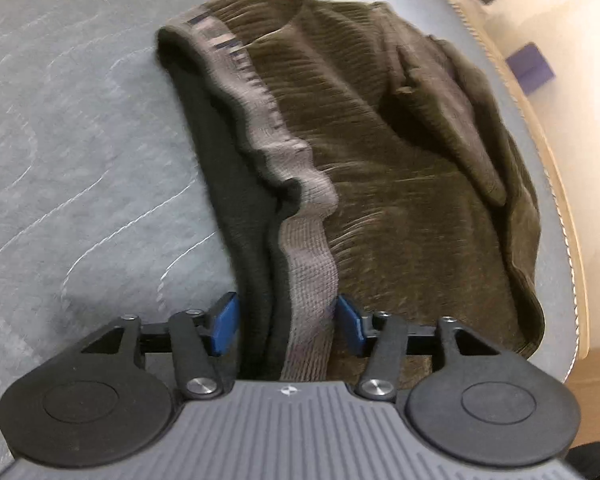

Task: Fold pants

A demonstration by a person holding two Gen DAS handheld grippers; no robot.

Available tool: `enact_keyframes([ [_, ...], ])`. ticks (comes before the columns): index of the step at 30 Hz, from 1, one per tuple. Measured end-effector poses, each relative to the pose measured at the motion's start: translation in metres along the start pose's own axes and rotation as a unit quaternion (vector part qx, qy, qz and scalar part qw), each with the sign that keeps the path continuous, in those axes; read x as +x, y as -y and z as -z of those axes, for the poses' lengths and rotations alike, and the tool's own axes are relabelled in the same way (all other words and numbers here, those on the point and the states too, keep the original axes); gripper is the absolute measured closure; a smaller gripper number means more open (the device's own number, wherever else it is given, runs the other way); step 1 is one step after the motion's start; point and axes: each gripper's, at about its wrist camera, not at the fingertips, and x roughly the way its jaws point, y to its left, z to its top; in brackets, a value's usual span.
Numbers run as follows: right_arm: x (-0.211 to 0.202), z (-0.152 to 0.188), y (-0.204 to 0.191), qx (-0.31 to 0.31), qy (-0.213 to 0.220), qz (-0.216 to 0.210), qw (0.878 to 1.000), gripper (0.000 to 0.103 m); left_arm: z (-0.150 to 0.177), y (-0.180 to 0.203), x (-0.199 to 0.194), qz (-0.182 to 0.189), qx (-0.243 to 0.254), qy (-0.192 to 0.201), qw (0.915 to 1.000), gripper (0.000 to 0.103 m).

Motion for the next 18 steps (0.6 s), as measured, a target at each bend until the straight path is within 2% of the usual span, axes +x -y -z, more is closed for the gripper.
enact_keyframes([
  [3, -0.002, 0.001, 0.002, -0.004, 0.001, -0.006, 1.000, 0.045, 0.002, 0.003, 0.005, -0.002, 0.021, 0.011, 0.9997, 0.044],
  [4, -0.003, 0.001, 0.003, -0.005, 0.003, -0.007, 1.000, 0.050, 0.004, 0.005, 0.005, -0.007, 0.028, 0.012, 0.9995, 0.045],
  [5, -0.004, 0.001, 0.002, -0.008, 0.006, -0.008, 1.000, 0.063, 0.005, 0.008, 0.004, -0.016, 0.043, 0.014, 0.9989, 0.057],
  [6, -0.006, 0.001, 0.001, -0.017, 0.009, -0.010, 1.000, 0.070, 0.006, 0.010, 0.003, -0.021, 0.051, 0.015, 0.9984, 0.068],
  [8, -0.011, 0.001, -0.005, -0.037, 0.015, -0.011, 0.999, 0.088, 0.007, 0.011, -0.003, -0.020, 0.055, 0.023, 0.9980, 0.076],
  [12, -0.029, 0.005, -0.024, -0.092, 0.035, 0.000, 0.995, 0.094, 0.015, 0.022, -0.031, -0.030, 0.076, 0.048, 0.9955, 0.081],
  [14, -0.044, 0.004, -0.033, -0.105, 0.048, -0.010, 0.993, 0.096, 0.019, 0.024, -0.051, -0.045, 0.098, 0.058, 0.9925, 0.082],
  [18, -0.082, 0.002, -0.059, -0.153, 0.096, -0.034, 0.983, 0.096, 0.025, 0.012, -0.103, -0.057, 0.101, 0.077, 0.9903, 0.085],
])
